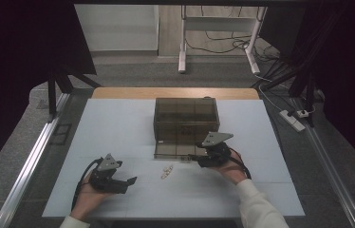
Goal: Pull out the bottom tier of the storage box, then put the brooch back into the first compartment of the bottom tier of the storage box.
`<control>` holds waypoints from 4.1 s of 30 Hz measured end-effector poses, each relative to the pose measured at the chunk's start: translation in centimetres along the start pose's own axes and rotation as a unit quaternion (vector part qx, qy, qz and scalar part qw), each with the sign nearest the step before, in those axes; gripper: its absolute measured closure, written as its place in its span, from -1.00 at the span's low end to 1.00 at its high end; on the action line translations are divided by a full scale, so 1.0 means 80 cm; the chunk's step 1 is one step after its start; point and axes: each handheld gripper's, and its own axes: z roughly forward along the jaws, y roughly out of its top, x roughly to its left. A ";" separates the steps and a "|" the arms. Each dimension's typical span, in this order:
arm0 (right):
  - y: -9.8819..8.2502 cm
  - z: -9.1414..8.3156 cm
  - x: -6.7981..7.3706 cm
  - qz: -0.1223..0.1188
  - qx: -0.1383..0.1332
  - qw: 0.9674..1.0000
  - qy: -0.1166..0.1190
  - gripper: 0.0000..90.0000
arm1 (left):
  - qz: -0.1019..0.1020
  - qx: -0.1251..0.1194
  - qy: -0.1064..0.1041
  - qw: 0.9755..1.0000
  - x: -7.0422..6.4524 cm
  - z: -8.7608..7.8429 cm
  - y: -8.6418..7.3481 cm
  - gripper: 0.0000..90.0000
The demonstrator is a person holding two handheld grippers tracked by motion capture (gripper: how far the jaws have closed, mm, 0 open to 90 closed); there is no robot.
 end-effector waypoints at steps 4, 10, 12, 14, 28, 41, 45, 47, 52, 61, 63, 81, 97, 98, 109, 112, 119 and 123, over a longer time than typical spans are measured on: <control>-0.011 -0.011 -0.004 0.017 -0.012 1.000 -0.014 -0.02 | 0.000 -0.001 -0.001 1.000 0.000 -0.001 0.000 -0.66; -0.029 -0.029 -0.002 0.023 -0.021 0.999 -0.028 -0.04 | -0.001 -0.003 -0.001 1.000 0.001 -0.001 0.000 -0.67; -0.033 -0.036 -0.004 0.029 -0.023 0.999 -0.033 -0.06 | -0.001 -0.003 -0.002 1.000 0.001 -0.001 0.000 -0.67; -0.037 -0.042 -0.004 0.037 -0.028 0.998 -0.034 -0.07 | -0.002 -0.003 -0.001 1.000 0.001 -0.001 0.000 -0.67; -0.073 -0.082 0.000 0.059 -0.030 0.995 -0.080 -0.20 | -0.009 -0.015 -0.011 1.000 -0.002 -0.002 0.004 -0.67; -0.096 -0.104 0.006 0.077 -0.029 0.992 -0.094 -0.24 | -0.013 -0.016 -0.009 1.000 0.001 -0.002 0.001 -0.68; -0.099 -0.109 0.005 0.086 -0.036 0.991 -0.098 -0.24 | -0.019 -0.026 -0.012 0.999 0.000 -0.004 0.004 -0.68; -0.100 -0.109 0.004 0.089 -0.038 0.991 -0.097 -0.24 | -0.019 -0.030 -0.014 0.999 -0.002 -0.005 0.005 -0.68; -0.100 -0.107 0.005 0.085 -0.037 0.991 -0.094 -0.24 | -0.021 -0.031 -0.018 0.999 -0.006 -0.001 0.010 -0.69; -0.100 -0.100 0.004 0.083 -0.031 0.992 -0.088 -0.24 | -0.024 -0.033 -0.031 0.999 -0.011 0.006 0.021 -0.70; -0.101 -0.102 0.004 0.082 -0.033 0.992 -0.087 -0.24 | -0.022 -0.034 -0.031 0.999 -0.012 0.006 0.023 -0.70; -0.104 -0.106 0.006 0.084 -0.023 0.991 -0.100 -0.23 | 0.004 -0.026 -0.038 0.999 -0.028 0.021 0.054 -0.67; -0.106 -0.112 0.008 0.082 -0.025 0.990 -0.108 -0.22 | 0.012 -0.006 -0.058 0.998 -0.030 0.040 0.073 -0.65; -0.107 -0.111 0.008 0.083 -0.025 0.990 -0.109 -0.22 | 0.011 -0.006 -0.059 0.998 -0.029 0.041 0.074 -0.64; -0.109 -0.113 0.005 0.087 -0.024 0.990 -0.113 -0.22 | 0.020 0.000 -0.078 0.997 -0.034 0.055 0.087 -0.64; -0.109 -0.114 0.004 0.088 -0.022 0.989 -0.115 -0.22 | 0.025 0.005 -0.078 0.997 -0.035 0.058 0.090 -0.64; -0.110 -0.113 0.000 0.087 -0.021 0.989 -0.116 -0.22 | 0.025 0.008 -0.079 0.997 -0.037 0.062 0.094 -0.63; -0.112 -0.114 -0.003 0.091 -0.022 0.989 -0.117 -0.22 | 0.028 0.014 -0.081 0.996 -0.039 0.063 0.098 -0.63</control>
